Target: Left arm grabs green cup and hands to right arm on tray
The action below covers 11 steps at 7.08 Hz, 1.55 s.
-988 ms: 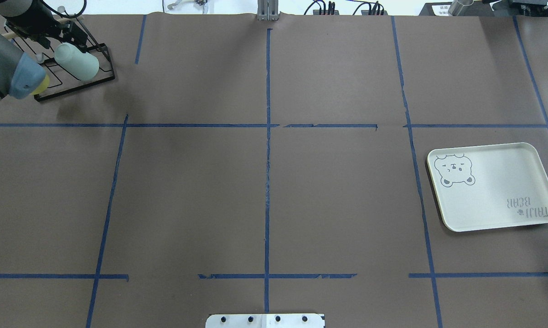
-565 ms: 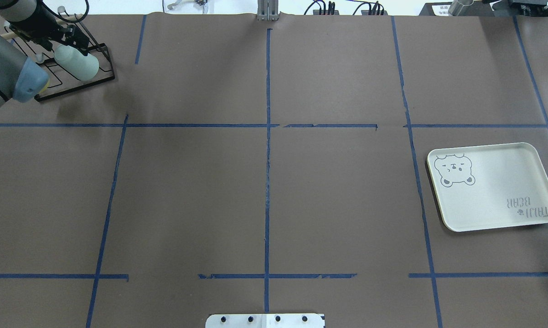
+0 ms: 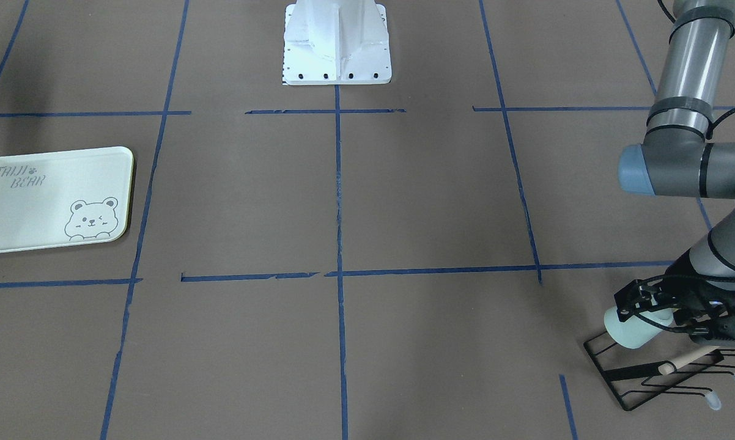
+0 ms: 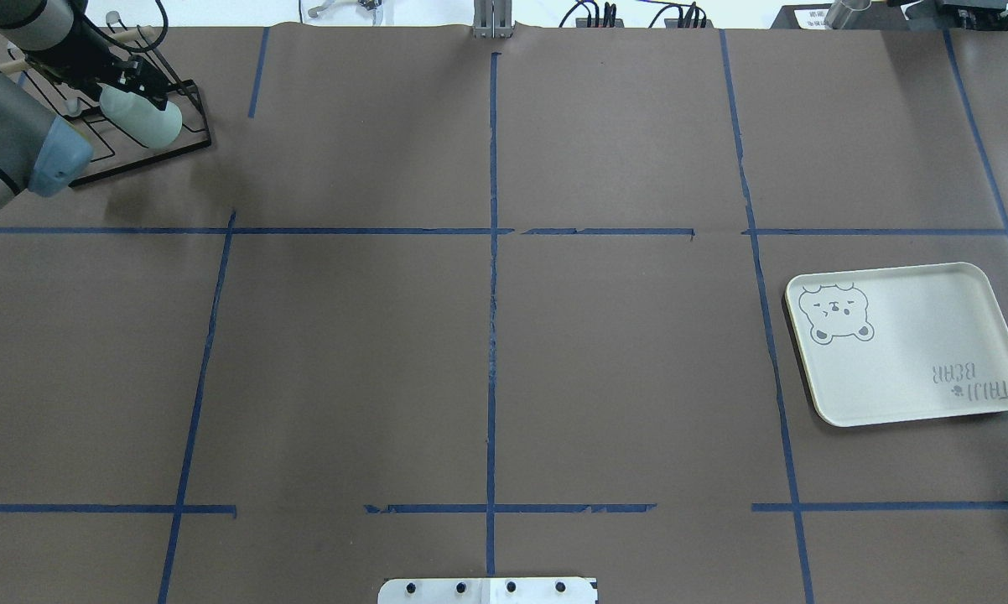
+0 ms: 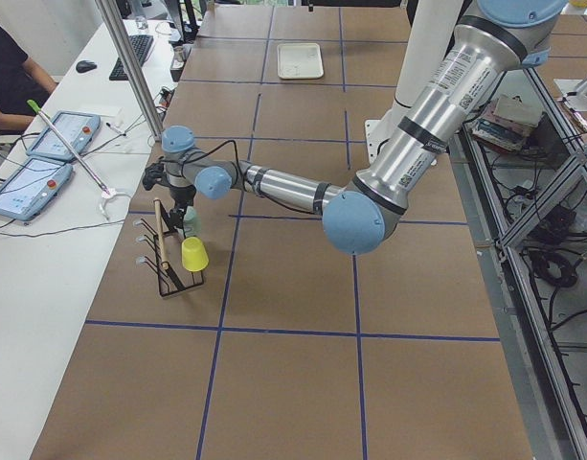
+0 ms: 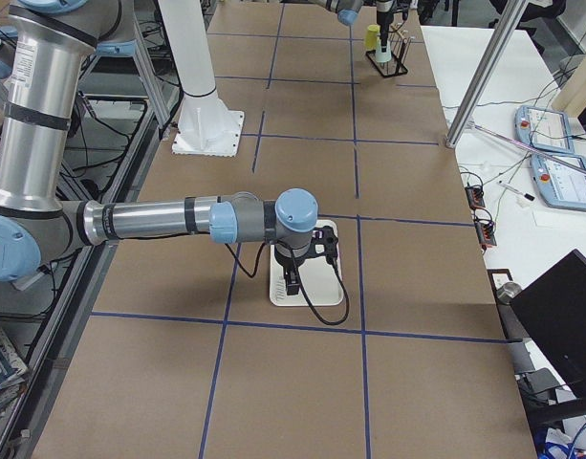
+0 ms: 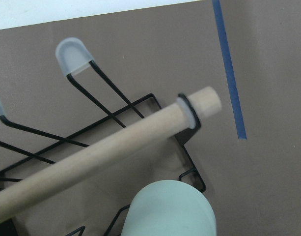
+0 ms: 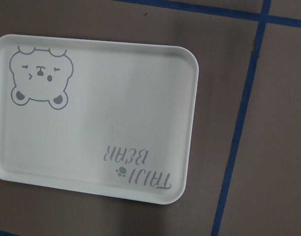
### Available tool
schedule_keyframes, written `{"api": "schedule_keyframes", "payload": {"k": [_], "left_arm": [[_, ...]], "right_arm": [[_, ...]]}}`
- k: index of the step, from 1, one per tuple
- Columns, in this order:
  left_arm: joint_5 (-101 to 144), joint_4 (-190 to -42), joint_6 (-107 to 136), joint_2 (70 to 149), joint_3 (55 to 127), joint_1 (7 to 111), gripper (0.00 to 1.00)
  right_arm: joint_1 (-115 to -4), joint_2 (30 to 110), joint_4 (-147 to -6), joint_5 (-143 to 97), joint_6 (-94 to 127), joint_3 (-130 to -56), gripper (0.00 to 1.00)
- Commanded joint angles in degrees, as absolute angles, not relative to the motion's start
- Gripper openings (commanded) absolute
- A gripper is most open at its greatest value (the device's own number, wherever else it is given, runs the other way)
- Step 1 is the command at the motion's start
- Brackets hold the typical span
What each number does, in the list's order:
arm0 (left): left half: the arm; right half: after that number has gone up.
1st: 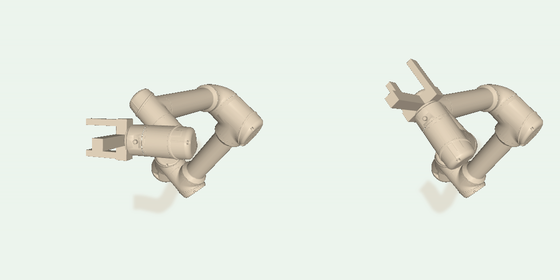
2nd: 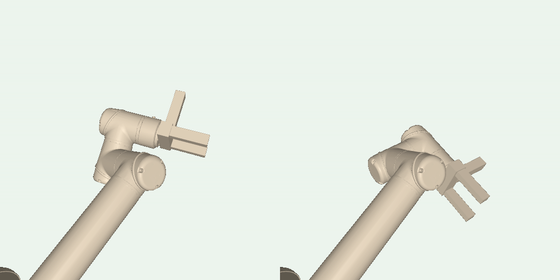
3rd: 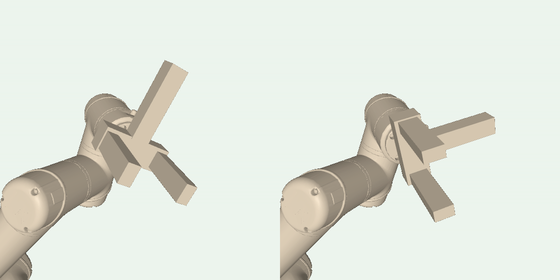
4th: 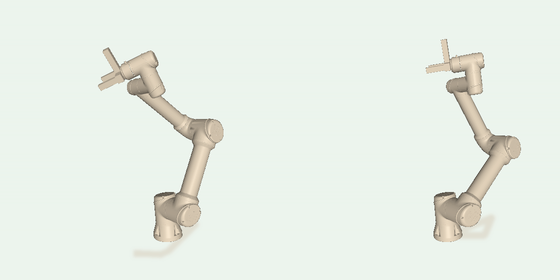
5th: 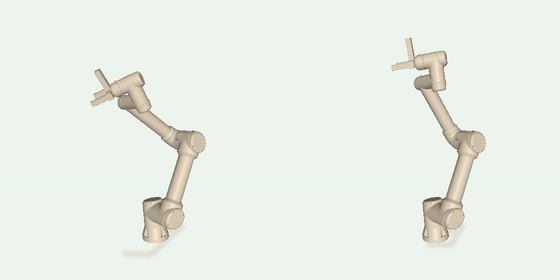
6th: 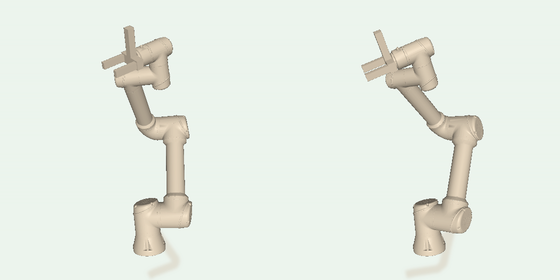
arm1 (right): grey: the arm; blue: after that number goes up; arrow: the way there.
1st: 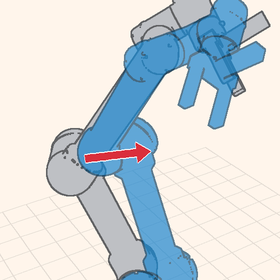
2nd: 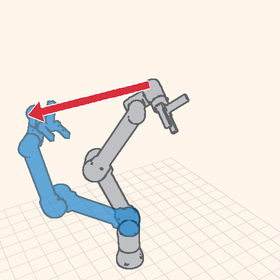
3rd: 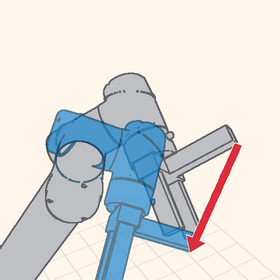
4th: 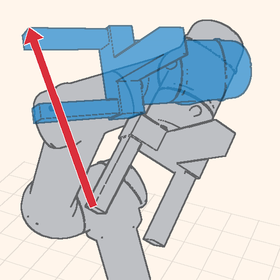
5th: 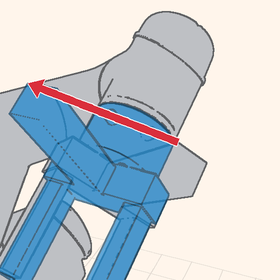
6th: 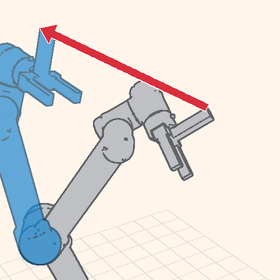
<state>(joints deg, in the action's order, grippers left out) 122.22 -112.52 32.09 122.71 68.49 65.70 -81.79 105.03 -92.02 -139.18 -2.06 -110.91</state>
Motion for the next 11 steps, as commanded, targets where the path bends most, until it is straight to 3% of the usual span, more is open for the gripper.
{"api": "schedule_keyframes", "payload": {"k": [1, 3, 6, 7, 11], "left_arm": [[122.3, -112.6, 32.1, 122.3, 68.5, 65.6, 0.98], [122.3, -112.6, 32.3, 122.3, 68.5, 65.1, 0.91], [122.8, -112.2, 32.3, 122.3, 68.7, 65.2, 0.37], [122.9, -111.9, 32.1, 122.2, 69.5, 66.0, 0.27], [129.3, -110.1, 32.1, 118.4, 77.9, 71.6, 0.25]], "right_arm": [[-81.7, 105.0, -91.9, -139.3, -2.0, -111.1, 1.0], [-81.8, 105.0, -91.9, -139.3, -1.9, -111.0, 1.0], [-81.7, 105.0, -92.0, -139.4, -1.8, -111.1, 1.0], [-81.7, 104.9, -92.0, -139.4, -1.8, -111.1, 1.0], [-81.7, 105.0, -92.0, -139.4, -1.8, -111.1, 1.0]]}}
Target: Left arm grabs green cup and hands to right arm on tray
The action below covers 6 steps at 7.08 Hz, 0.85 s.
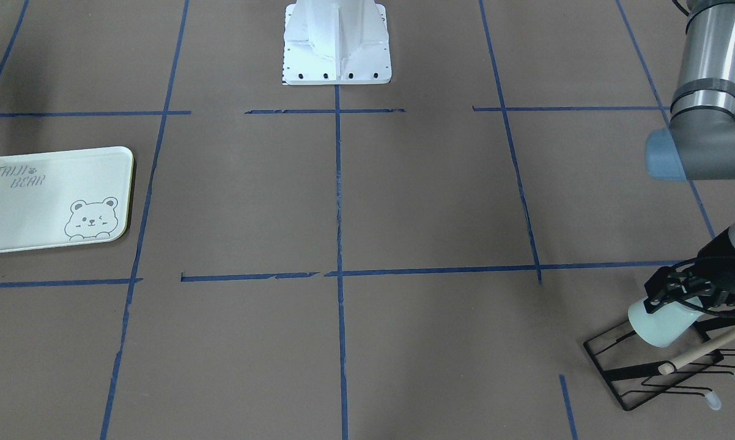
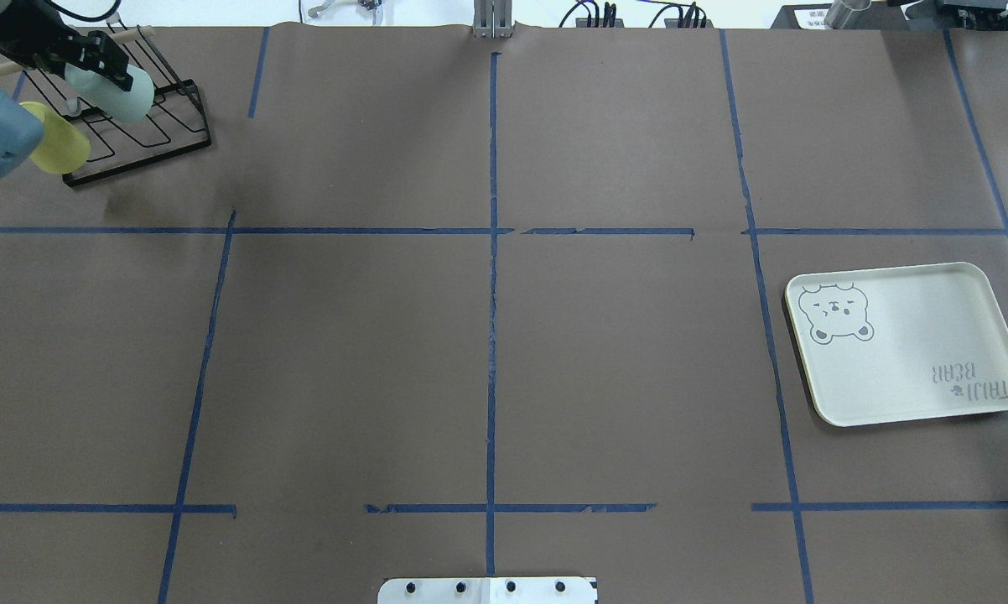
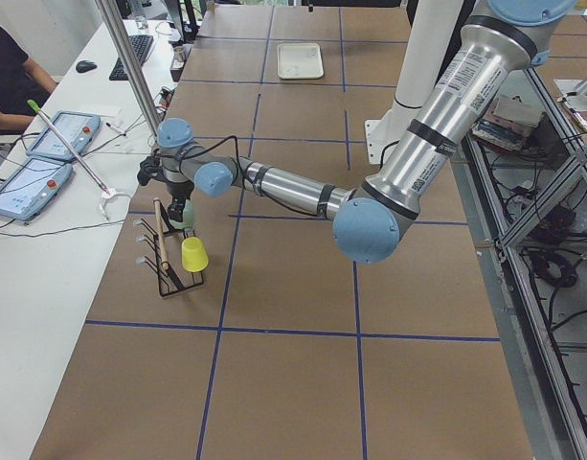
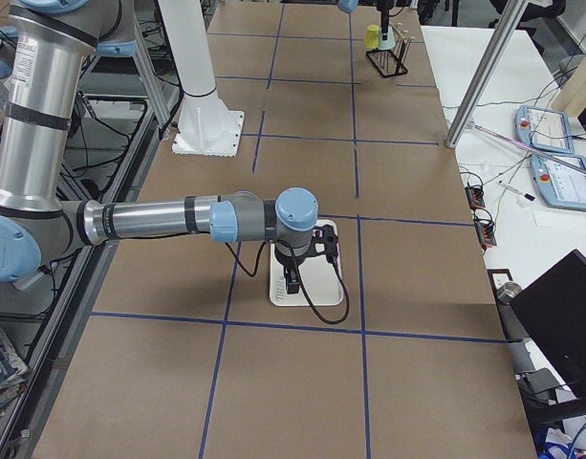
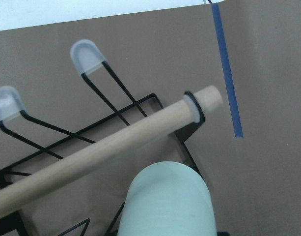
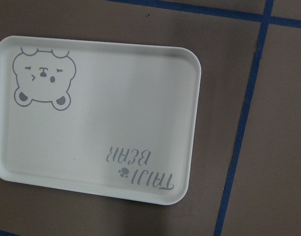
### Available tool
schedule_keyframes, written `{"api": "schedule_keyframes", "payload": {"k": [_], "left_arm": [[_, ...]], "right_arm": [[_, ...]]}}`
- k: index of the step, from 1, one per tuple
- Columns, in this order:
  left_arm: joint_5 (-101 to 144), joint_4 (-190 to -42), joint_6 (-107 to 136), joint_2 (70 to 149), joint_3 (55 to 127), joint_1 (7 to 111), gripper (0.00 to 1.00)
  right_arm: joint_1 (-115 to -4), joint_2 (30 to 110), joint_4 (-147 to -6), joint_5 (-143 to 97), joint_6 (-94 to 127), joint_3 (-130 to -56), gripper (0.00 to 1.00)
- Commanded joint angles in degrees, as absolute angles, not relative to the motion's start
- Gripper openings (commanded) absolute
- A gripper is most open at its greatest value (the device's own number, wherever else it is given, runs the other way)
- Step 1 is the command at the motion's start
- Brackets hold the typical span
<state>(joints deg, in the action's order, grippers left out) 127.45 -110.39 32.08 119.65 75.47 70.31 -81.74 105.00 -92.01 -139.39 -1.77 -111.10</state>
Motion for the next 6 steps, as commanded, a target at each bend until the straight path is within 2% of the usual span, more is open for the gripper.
{"api": "schedule_keyframes", "payload": {"k": [1, 4, 6], "left_arm": [[129.4, -110.0, 32.1, 117.3, 80.2, 71.7, 0.25], [129.4, -92.4, 32.5, 117.5, 94.6, 71.6, 0.25], [131.2, -93.1, 47.2, 117.7, 99.5, 68.0, 0.24]], "right_arm": [[-81.7, 104.9, -92.0, -139.4, -1.8, -111.1, 1.0], [-81.1, 104.9, -91.9, -140.6, -1.2, -112.3, 1.0], [-79.1, 104.8, -85.2, -148.2, -0.5, -112.3, 1.0]]}}
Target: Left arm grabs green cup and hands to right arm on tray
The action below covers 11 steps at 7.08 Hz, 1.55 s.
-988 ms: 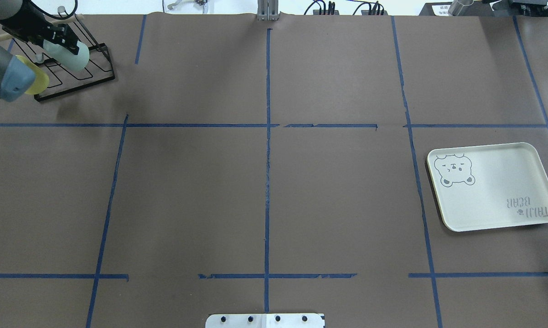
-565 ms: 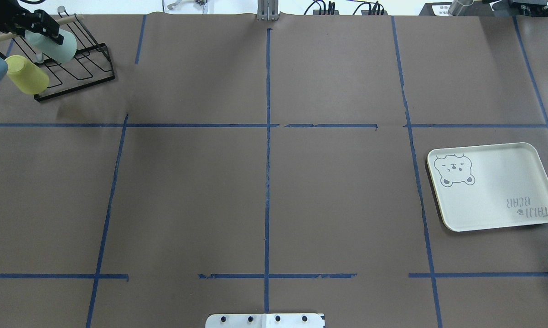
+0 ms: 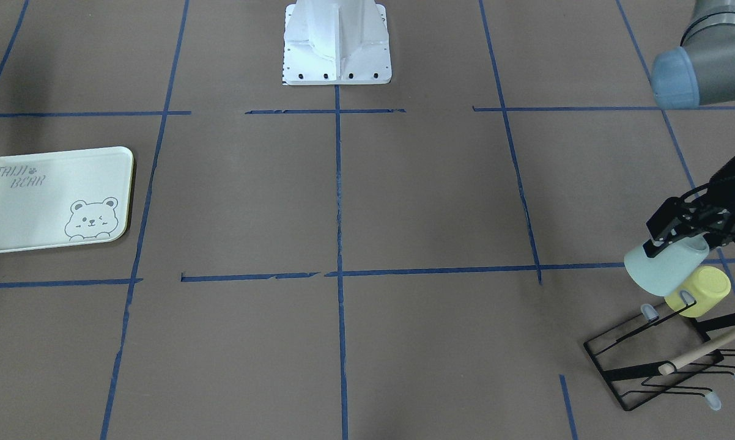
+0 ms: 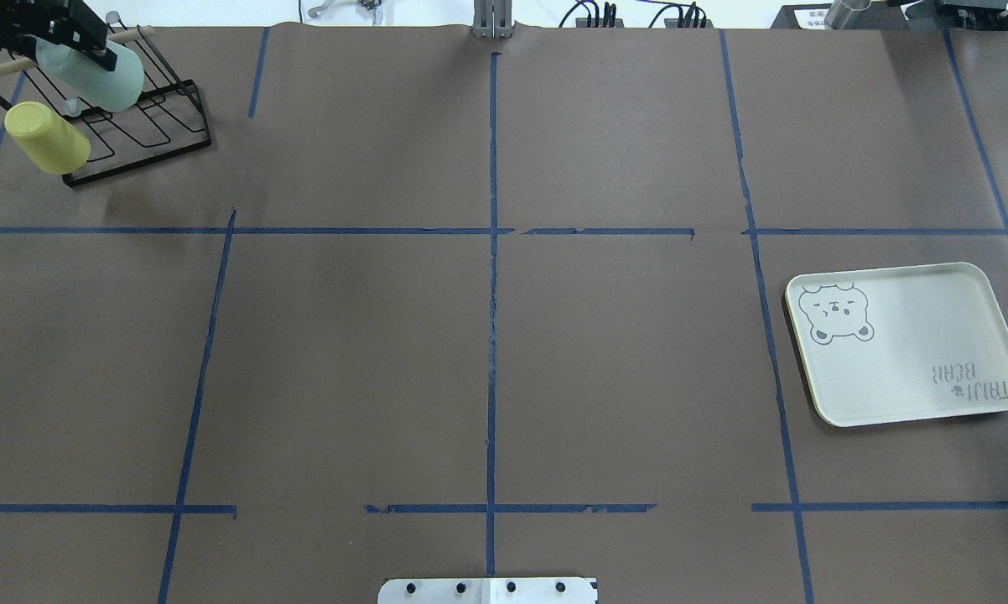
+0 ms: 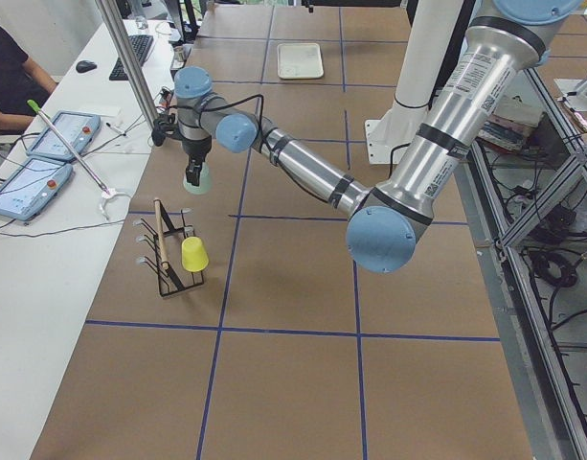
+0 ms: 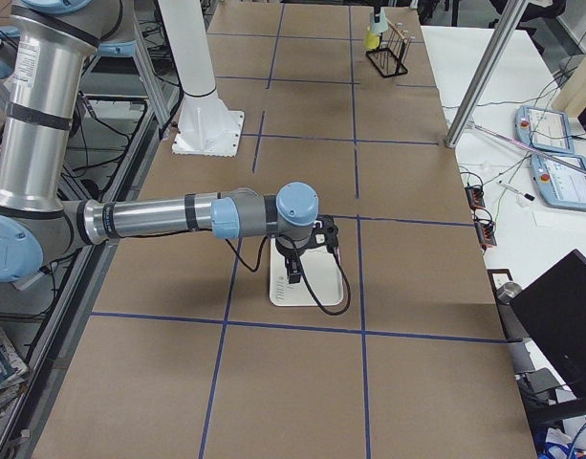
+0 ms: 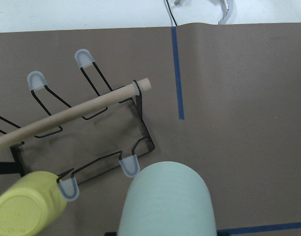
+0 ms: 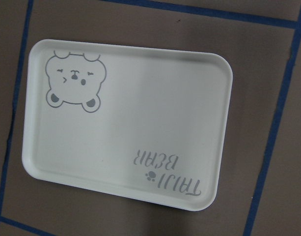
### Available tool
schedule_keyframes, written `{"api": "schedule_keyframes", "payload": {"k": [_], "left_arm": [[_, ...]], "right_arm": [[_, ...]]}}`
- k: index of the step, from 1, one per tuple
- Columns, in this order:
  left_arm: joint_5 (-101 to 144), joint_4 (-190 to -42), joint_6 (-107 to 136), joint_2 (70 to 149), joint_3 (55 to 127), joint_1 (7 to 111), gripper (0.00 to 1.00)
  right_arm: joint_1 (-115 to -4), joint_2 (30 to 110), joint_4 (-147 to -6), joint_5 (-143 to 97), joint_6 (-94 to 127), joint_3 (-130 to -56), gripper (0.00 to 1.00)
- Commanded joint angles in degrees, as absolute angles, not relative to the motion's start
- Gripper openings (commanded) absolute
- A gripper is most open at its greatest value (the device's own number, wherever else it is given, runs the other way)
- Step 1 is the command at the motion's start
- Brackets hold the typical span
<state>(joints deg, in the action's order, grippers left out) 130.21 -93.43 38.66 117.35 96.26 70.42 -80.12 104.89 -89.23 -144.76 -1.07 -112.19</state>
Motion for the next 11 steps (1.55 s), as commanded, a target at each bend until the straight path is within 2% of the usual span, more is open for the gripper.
{"api": "schedule_keyframes", "payload": {"k": [1, 2, 5, 7, 9, 11], "left_arm": [[131.2, -93.2, 55.2, 117.8, 103.1, 64.4, 0.24], [131.2, -97.5, 60.9, 118.0, 104.5, 62.2, 0.24], [131.3, -121.8, 83.9, 117.7, 101.7, 59.6, 0.24], [131.4, -138.4, 92.3, 117.8, 96.1, 57.6, 0.19], [134.4, -149.5, 99.8, 118.3, 90.5, 55.9, 0.18], [135.1, -158.0, 108.8, 118.7, 90.4, 52.2, 0.18]], "right_arm": [[-78.8, 104.6, -81.3, -150.9, 2.1, -112.3, 1.0], [-78.2, 102.6, -78.7, -153.4, 6.6, -112.3, 1.0], [-73.3, 92.8, -78.4, -154.2, 10.3, -111.7, 1.0], [-70.2, 86.9, -78.4, -154.2, 10.3, -110.1, 0.95], [-68.8, 82.8, -78.4, -154.5, 11.8, -109.5, 0.98], [-66.8, 76.3, -78.3, -155.0, 28.6, -109.5, 0.97]]}}
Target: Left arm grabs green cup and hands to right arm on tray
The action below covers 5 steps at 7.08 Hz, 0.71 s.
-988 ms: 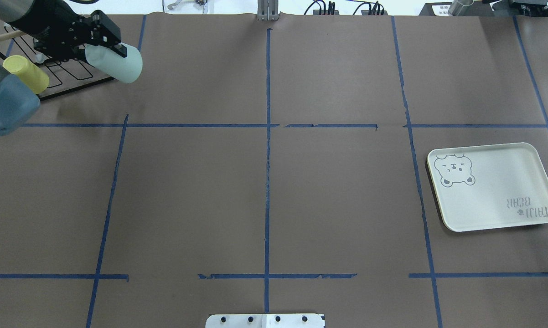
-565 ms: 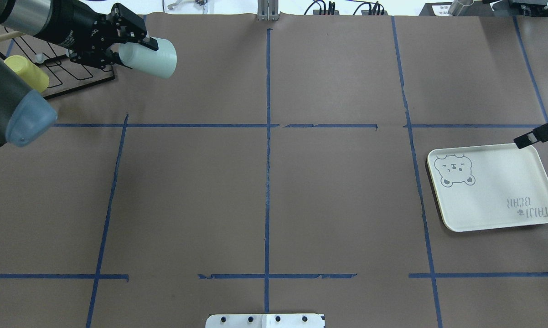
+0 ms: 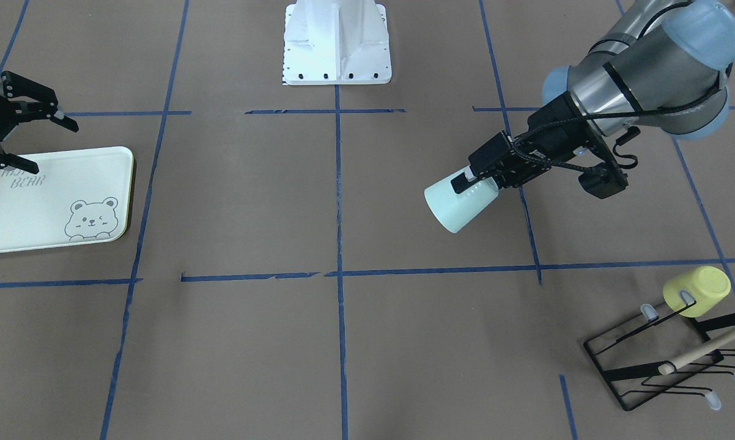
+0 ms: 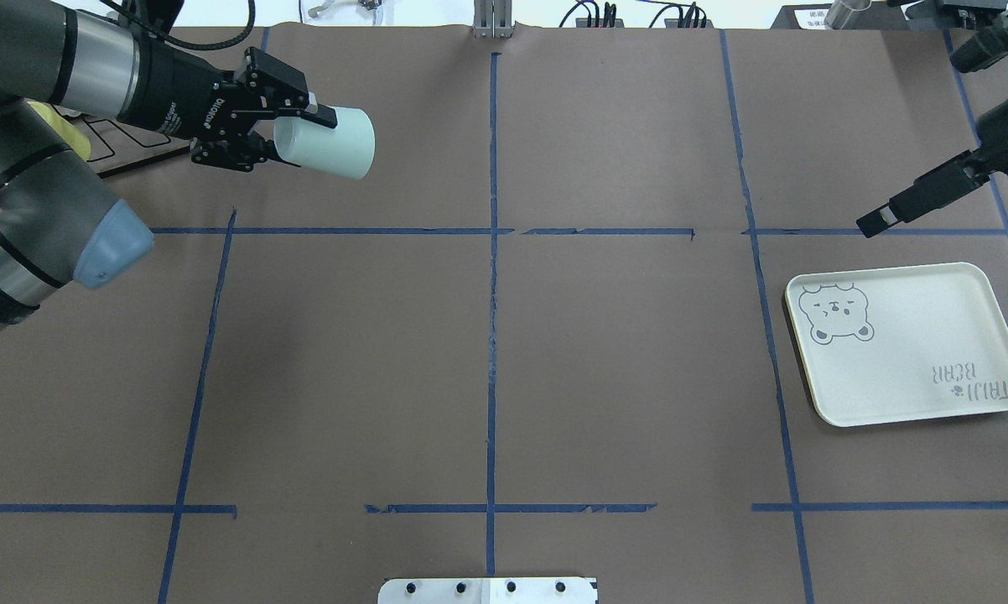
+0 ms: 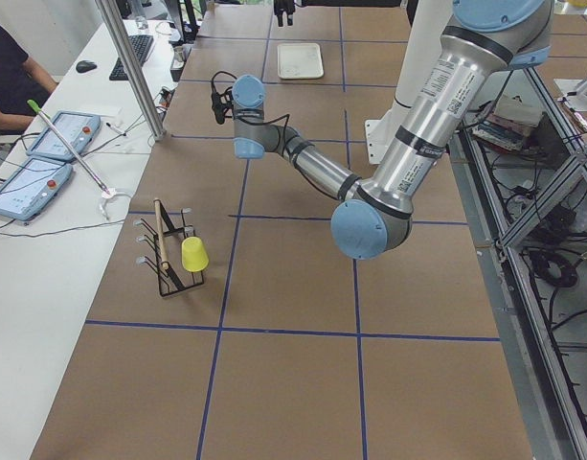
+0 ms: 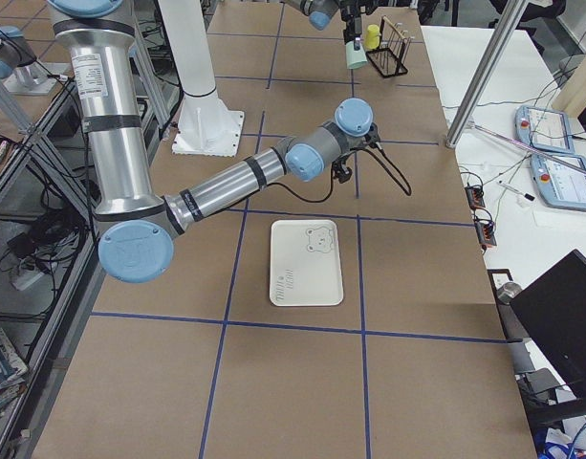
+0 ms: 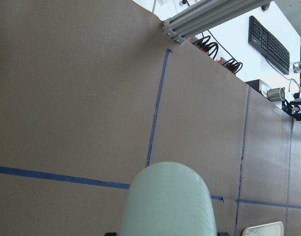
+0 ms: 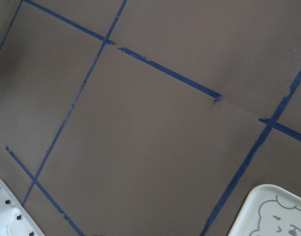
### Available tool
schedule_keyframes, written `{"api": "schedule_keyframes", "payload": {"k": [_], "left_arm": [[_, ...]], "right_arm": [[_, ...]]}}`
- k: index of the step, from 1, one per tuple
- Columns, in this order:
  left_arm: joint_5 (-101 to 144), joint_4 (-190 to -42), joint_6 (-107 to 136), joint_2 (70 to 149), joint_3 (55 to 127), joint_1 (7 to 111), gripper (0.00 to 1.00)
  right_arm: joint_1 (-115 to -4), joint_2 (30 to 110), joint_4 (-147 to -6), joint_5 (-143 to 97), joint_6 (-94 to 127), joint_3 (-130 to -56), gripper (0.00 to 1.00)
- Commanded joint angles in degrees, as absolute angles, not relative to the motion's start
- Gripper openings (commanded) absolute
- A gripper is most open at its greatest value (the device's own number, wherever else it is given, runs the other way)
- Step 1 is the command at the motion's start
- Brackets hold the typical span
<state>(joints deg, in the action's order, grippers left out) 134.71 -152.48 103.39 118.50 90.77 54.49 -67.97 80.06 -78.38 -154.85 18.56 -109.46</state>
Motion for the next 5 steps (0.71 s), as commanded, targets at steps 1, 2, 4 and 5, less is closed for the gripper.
{"api": "schedule_keyframes", "payload": {"k": [1, 2, 4, 5], "left_arm": [[134.9, -160.3, 111.8, 118.7, 90.4, 51.3, 0.18], [134.2, -161.0, 112.1, 118.7, 90.4, 50.5, 0.19], [124.2, -164.5, 115.1, 118.6, 91.0, 45.1, 0.2], [122.5, -165.7, 116.6, 118.6, 91.0, 44.1, 0.2]], "right_arm": [[-66.7, 72.9, -78.0, -155.0, 39.2, -109.6, 0.97], [-66.4, 70.5, -78.0, -154.2, 47.8, -109.8, 0.98], [-64.6, 69.2, -69.1, -151.1, 51.0, -109.7, 0.98], [-61.6, 69.8, -59.1, -146.1, 63.6, -109.3, 0.98]]}}
